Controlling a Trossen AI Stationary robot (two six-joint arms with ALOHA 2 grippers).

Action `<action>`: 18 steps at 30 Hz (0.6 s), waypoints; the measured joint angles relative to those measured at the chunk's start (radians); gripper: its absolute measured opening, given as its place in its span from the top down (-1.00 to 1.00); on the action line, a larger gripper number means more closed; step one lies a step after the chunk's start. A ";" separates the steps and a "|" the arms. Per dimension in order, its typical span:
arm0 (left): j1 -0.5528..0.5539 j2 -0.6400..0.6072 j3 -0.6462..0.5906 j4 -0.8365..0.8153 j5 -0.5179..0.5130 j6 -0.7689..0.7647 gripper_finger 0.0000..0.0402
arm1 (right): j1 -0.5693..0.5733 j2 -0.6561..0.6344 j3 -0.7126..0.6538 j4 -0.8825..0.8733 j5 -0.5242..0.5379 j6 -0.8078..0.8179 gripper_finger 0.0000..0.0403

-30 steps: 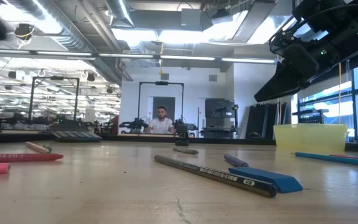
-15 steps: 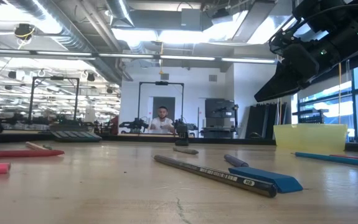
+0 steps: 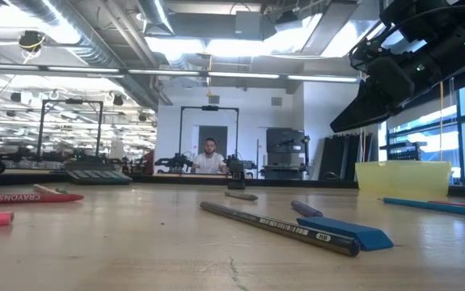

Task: Sort crayons/erasers/pens/pencils in bins
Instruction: Put the yellow eraser into the blue bin, then put the red eraser into the blue bin

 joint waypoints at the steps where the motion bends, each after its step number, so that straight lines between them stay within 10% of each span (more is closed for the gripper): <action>1: 0.000 0.000 -0.009 0.002 0.004 -0.011 0.53 | 0.000 0.000 0.000 0.000 0.000 0.000 0.22; 18: 0.048 0.000 -0.024 -0.003 -0.023 -0.044 0.30 | 0.000 0.000 0.000 0.001 0.000 0.001 0.22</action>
